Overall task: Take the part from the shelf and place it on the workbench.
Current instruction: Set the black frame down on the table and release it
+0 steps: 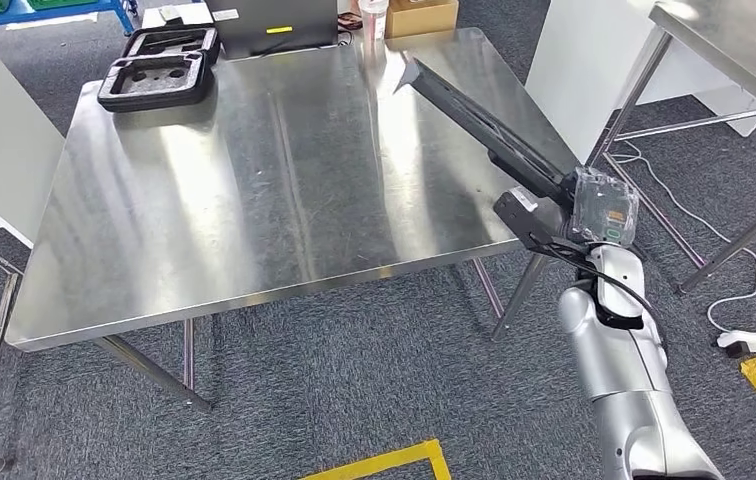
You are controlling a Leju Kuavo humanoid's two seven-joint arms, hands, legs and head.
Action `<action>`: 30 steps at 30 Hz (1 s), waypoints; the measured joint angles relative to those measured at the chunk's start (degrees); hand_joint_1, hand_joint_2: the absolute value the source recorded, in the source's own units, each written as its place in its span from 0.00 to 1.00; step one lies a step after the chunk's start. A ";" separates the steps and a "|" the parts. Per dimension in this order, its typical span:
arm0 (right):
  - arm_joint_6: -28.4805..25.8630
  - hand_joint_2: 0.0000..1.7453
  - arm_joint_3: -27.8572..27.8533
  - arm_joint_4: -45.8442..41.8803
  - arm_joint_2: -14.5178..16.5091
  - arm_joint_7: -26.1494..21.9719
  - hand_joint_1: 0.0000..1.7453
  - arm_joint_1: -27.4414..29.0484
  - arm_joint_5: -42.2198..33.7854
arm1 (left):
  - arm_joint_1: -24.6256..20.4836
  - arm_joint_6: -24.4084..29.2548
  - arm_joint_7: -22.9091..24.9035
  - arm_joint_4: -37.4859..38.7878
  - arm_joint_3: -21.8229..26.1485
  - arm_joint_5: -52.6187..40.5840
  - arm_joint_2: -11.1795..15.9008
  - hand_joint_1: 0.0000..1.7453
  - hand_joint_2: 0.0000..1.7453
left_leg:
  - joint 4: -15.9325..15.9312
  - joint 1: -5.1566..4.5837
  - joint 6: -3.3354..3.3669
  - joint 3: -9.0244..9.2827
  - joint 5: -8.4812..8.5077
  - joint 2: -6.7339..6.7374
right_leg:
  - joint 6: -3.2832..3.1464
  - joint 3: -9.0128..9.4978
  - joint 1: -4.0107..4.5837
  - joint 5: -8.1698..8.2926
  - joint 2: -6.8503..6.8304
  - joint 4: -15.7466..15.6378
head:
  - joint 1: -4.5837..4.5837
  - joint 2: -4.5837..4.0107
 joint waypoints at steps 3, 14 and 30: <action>0.24 1.00 -0.10 3.04 -1.30 1.05 1.00 -0.22 1.91 | -0.01 -0.17 0.04 -0.01 0.36 -0.11 0.14 0.00 1.00 | 0.01 -0.12 -0.02 -0.04 -0.01 0.06 | 0.01 -0.02 -0.07 -0.01 0.00 -0.01 | -0.01 0.00; -0.26 1.00 0.36 14.39 -2.38 6.34 1.00 -3.22 10.24 | -0.02 -0.64 0.10 -0.02 2.07 -0.96 0.40 0.00 1.00 | 0.06 -0.60 0.01 -0.06 -0.02 0.07 | 0.02 -0.05 -0.42 -0.01 -0.01 -0.02 | -0.01 0.00; 1.60 1.00 3.33 19.54 -2.95 9.63 1.00 -10.78 17.11 | -0.11 -2.31 -0.11 -0.01 3.12 -2.93 0.48 0.00 1.00 | 0.09 -0.61 0.01 -0.09 -0.01 0.14 | 0.03 -0.06 -0.50 -0.01 0.03 -0.02 | -0.01 0.00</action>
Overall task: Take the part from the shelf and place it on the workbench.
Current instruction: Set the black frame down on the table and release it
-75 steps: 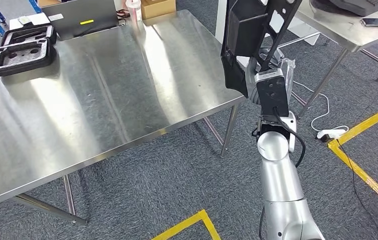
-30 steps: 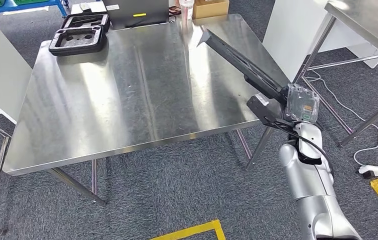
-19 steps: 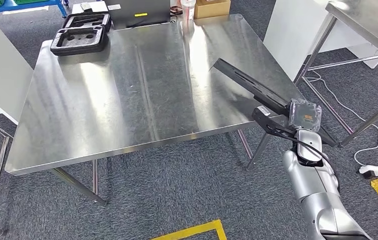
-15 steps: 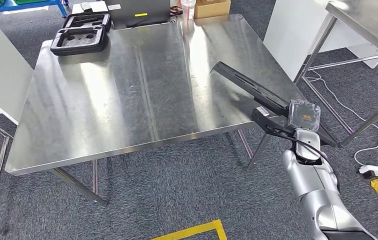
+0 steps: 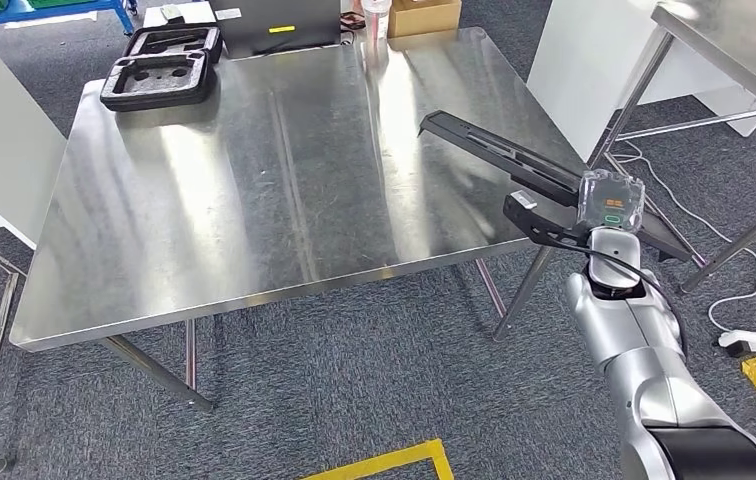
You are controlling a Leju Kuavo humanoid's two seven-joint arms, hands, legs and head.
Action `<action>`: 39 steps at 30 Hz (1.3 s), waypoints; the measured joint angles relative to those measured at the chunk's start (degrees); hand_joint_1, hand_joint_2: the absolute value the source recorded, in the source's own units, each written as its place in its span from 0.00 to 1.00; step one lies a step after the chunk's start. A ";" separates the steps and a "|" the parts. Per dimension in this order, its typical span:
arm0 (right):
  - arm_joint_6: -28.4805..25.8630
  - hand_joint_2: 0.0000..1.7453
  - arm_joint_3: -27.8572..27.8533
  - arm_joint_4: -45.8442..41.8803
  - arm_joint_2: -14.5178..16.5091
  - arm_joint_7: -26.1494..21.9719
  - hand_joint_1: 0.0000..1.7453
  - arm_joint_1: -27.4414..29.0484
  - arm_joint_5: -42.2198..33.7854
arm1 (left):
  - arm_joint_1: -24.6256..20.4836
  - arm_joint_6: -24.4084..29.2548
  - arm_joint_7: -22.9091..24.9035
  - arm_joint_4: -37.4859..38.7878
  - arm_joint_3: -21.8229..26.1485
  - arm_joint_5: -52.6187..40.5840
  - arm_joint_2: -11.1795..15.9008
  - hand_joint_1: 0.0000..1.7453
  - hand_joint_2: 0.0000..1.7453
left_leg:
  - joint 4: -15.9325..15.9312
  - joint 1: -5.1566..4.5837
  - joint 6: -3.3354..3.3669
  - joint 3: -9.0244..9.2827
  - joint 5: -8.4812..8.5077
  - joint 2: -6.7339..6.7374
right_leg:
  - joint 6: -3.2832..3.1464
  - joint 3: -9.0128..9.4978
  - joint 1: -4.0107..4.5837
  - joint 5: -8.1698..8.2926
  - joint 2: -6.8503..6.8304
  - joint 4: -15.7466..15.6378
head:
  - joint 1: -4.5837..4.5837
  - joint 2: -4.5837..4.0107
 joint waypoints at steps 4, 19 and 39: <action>1.37 1.00 2.47 0.18 -0.60 1.59 1.00 -3.56 0.00 | 0.00 -0.73 -0.24 -0.01 0.11 -0.67 0.05 0.00 1.00 | 0.01 -0.02 0.02 -0.05 0.03 0.04 | 0.02 -0.03 -0.04 0.02 0.03 0.01 | -0.01 0.00; 7.26 1.00 9.47 -2.05 1.34 -0.61 1.00 -17.58 0.02 | -0.21 -0.89 -0.45 0.01 0.52 -1.61 0.10 0.00 1.00 | 0.01 -0.02 0.04 -0.02 0.04 0.08 | 0.03 -0.01 -0.05 0.02 0.09 0.01 | 0.01 0.00; 5.47 1.00 15.46 3.01 9.13 -1.47 1.00 -19.18 0.02 | -0.59 1.40 0.69 0.01 4.24 0.03 -0.89 0.00 1.00 | -0.89 0.80 1.50 0.89 0.25 0.43 | 1.00 -7.76 -0.01 -4.51 -0.08 14.19 | 0.30 0.00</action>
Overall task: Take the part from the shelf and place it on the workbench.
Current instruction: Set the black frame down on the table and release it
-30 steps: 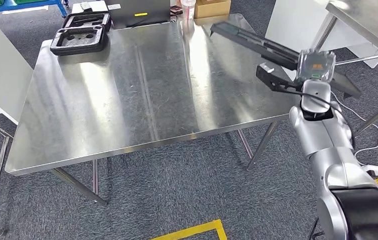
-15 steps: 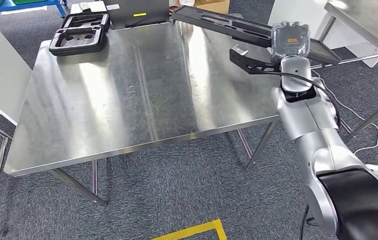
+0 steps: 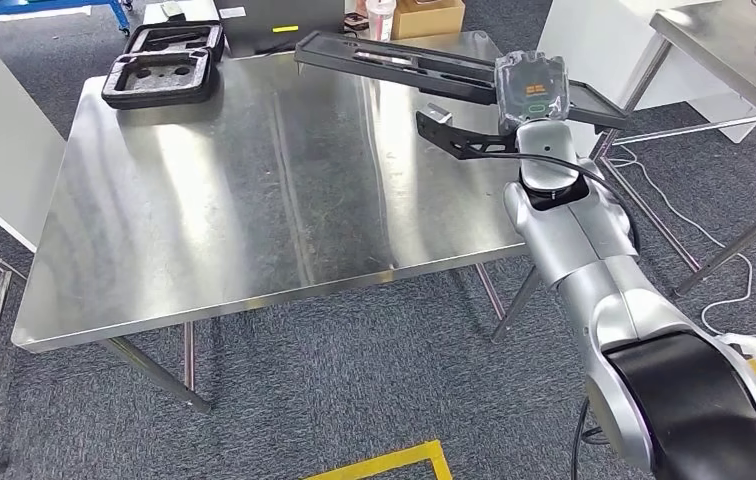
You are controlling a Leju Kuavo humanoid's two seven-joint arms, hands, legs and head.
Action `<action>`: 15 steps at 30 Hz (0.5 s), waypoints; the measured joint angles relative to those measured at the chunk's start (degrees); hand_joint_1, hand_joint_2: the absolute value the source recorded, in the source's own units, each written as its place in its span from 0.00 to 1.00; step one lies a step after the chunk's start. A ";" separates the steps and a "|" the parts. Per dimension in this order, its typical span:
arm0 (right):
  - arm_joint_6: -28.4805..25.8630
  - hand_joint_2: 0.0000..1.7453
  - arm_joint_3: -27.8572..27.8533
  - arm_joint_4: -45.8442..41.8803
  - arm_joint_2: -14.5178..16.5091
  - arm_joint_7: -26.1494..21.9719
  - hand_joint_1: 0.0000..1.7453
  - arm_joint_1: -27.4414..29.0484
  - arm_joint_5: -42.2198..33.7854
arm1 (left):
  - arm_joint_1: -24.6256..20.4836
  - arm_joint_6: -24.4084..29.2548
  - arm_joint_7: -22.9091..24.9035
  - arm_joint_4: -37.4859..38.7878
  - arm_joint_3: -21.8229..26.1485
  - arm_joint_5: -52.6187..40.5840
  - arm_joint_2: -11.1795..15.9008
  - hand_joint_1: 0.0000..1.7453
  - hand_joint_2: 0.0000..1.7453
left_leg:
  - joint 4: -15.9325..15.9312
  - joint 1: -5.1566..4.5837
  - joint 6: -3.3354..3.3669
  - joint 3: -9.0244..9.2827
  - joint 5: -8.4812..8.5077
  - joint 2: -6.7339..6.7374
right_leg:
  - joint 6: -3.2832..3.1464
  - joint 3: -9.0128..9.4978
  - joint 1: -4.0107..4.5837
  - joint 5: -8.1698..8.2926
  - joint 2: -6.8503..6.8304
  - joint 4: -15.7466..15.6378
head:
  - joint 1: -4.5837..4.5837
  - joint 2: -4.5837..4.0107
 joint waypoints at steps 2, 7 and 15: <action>-0.05 1.00 0.10 0.43 0.10 -0.07 1.00 -0.25 0.00 | -0.01 0.03 0.13 -0.01 0.15 -0.01 -0.11 0.00 1.00 | 0.50 0.08 -0.60 -0.05 -0.47 -0.16 | 0.96 3.71 -0.34 3.30 0.05 -8.01 | 0.04 0.00; -0.22 1.00 0.34 1.31 0.60 -0.06 1.00 -0.63 0.00 | -0.06 0.20 0.68 -0.01 0.34 -0.18 -0.02 0.00 1.00 | 1.25 0.09 -1.97 -0.54 -1.24 -0.28 | -0.77 6.85 -0.09 5.17 0.26 -14.03 | 0.02 0.00; -0.72 1.00 0.38 1.99 0.84 0.32 1.00 0.23 0.00 | -0.21 0.34 0.93 0.00 0.34 -0.79 0.08 0.00 1.00 | 16.43 0.38 -3.04 -9.56 -5.61 2.84 | -2.64 7.90 0.13 4.34 -0.16 -14.14 | -0.87 0.00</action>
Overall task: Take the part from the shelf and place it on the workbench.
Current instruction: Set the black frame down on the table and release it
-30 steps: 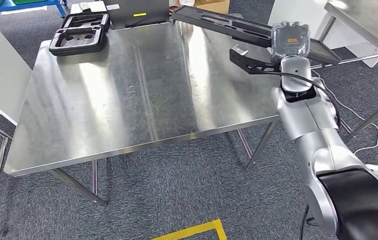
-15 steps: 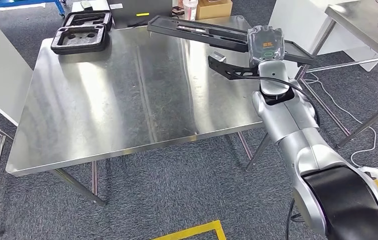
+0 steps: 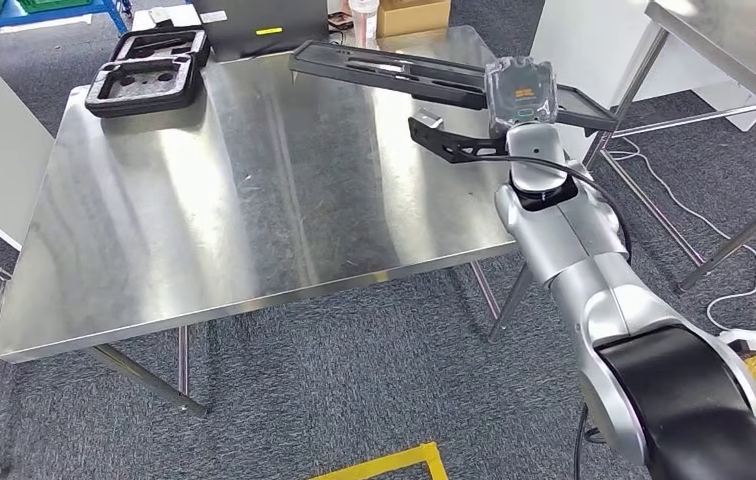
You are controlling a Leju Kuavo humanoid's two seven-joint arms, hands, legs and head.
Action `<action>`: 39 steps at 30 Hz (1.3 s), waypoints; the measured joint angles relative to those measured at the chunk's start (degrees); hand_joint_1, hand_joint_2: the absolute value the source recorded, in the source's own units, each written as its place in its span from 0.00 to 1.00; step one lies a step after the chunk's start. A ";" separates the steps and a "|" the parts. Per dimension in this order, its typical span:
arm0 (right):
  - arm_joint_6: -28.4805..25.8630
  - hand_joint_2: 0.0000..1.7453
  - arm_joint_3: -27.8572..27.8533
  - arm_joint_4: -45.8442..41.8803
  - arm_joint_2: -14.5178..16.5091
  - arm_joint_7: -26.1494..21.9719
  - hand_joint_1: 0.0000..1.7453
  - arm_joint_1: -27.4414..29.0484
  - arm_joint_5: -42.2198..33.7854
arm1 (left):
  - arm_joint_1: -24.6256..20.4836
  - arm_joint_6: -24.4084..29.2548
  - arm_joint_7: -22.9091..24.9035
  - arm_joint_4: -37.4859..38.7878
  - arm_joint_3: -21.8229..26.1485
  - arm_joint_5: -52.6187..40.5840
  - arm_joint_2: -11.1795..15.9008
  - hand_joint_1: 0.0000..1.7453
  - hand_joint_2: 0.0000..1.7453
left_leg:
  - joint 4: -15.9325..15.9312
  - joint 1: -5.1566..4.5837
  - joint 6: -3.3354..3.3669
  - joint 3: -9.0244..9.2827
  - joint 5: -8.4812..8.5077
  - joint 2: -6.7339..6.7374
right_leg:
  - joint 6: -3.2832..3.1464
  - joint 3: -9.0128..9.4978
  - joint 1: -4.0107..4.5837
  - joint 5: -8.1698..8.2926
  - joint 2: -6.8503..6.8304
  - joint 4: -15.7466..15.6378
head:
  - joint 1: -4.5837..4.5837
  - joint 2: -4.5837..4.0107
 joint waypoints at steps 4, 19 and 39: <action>-0.09 1.00 -0.01 0.02 -0.03 0.18 1.00 0.20 0.00 | -0.11 0.29 0.17 0.00 0.01 -0.33 0.11 0.00 1.00 | -13.23 -0.52 1.43 5.87 6.50 0.50 | 0.14 0.96 0.53 -0.79 -0.17 -0.09 | 0.04 0.00; 0.42 1.00 0.07 -0.17 -1.45 0.32 1.00 1.26 0.00 | -0.24 0.34 0.72 0.00 0.01 -1.19 -0.08 0.00 1.00 | -15.86 -0.67 2.13 10.13 4.27 -1.30 | 3.07 -2.68 0.09 1.65 -0.31 1.10 | 0.53 0.00; 0.76 1.00 0.74 1.01 -0.70 0.14 1.00 1.86 0.02 | -0.28 0.73 0.88 0.00 0.79 -1.46 -0.08 0.00 1.00 | -15.46 -0.91 0.89 7.09 6.66 -0.03 | 0.65 1.03 0.91 -0.81 -0.38 -0.57 | 0.15 0.00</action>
